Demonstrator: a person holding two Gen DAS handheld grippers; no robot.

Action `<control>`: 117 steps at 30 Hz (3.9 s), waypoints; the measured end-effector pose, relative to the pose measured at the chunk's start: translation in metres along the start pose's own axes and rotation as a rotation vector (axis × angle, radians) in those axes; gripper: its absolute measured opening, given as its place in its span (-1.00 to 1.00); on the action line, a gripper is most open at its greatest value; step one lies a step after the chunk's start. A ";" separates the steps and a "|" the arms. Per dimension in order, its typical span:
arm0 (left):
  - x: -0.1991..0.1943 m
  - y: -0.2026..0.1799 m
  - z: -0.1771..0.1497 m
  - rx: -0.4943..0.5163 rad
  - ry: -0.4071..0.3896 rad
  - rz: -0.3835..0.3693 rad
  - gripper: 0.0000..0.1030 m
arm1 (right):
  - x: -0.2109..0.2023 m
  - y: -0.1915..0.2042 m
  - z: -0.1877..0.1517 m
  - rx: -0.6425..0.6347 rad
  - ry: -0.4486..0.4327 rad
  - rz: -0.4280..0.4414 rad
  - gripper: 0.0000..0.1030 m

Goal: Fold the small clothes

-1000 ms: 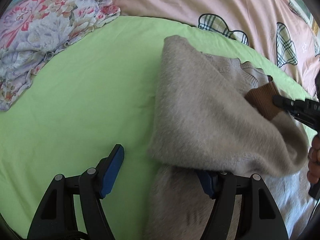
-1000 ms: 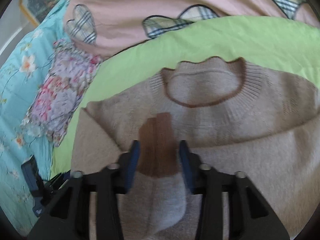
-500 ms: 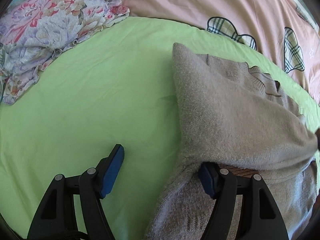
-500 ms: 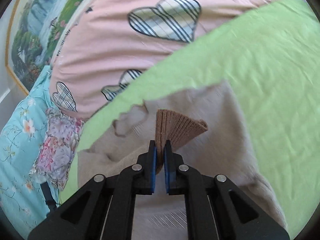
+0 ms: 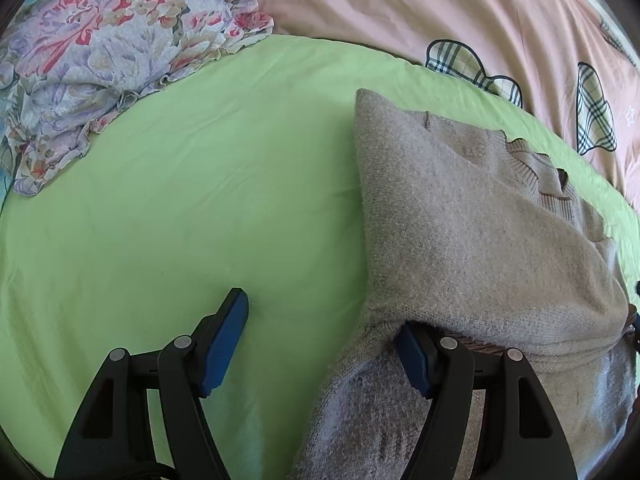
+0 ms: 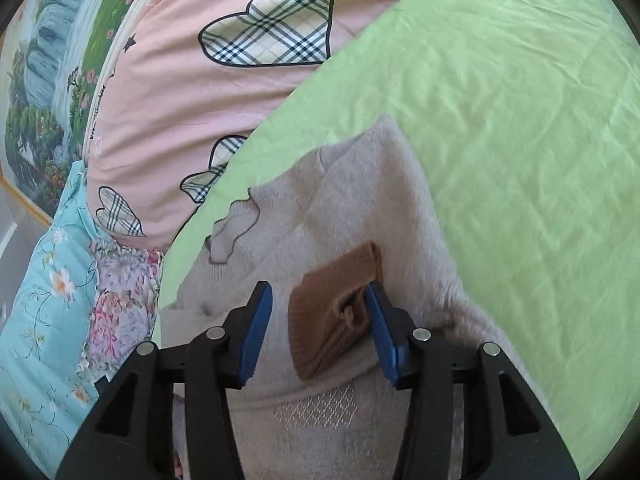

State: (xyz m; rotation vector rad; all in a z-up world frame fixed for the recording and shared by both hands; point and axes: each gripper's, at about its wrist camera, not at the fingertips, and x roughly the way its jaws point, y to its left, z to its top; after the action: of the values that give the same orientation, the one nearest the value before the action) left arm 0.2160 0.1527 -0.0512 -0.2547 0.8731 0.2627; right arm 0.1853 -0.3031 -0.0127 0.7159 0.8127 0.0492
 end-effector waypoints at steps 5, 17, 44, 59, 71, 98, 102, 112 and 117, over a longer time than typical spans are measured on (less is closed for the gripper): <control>0.001 0.000 0.001 -0.001 0.002 0.000 0.40 | 0.037 0.014 0.012 -0.121 0.154 -0.111 -0.19; 0.001 0.003 0.001 -0.032 -0.001 -0.009 0.41 | -0.003 0.021 0.012 -0.266 -0.030 -0.146 -0.91; 0.034 -0.032 0.062 0.082 0.082 -0.181 -0.83 | -0.015 0.035 0.001 -0.358 -0.085 -0.153 -0.90; 0.001 -0.027 0.030 0.126 0.078 -0.113 -0.51 | 0.007 0.065 -0.020 -0.400 0.020 -0.140 -0.68; -0.057 0.005 0.006 0.088 0.061 -0.157 -0.20 | -0.022 0.047 -0.054 -0.348 0.073 -0.183 -0.36; -0.163 0.067 -0.177 0.040 0.254 -0.410 0.17 | -0.157 0.019 -0.161 -0.322 0.049 -0.113 -0.10; -0.168 0.062 -0.194 0.039 0.267 -0.557 0.14 | -0.170 0.014 -0.168 -0.317 0.042 -0.101 -0.08; -0.173 0.068 -0.217 0.069 0.280 -0.655 -0.05 | -0.216 -0.028 -0.187 -0.307 0.079 -0.125 -0.07; -0.171 0.063 -0.216 0.098 0.289 -0.664 -0.05 | -0.224 -0.055 -0.201 -0.266 0.158 -0.124 -0.07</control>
State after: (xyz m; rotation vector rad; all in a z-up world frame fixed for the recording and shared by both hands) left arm -0.0646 0.1210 -0.0581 -0.4822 1.0329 -0.4433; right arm -0.1204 -0.2999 0.0049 0.4131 0.9792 0.1017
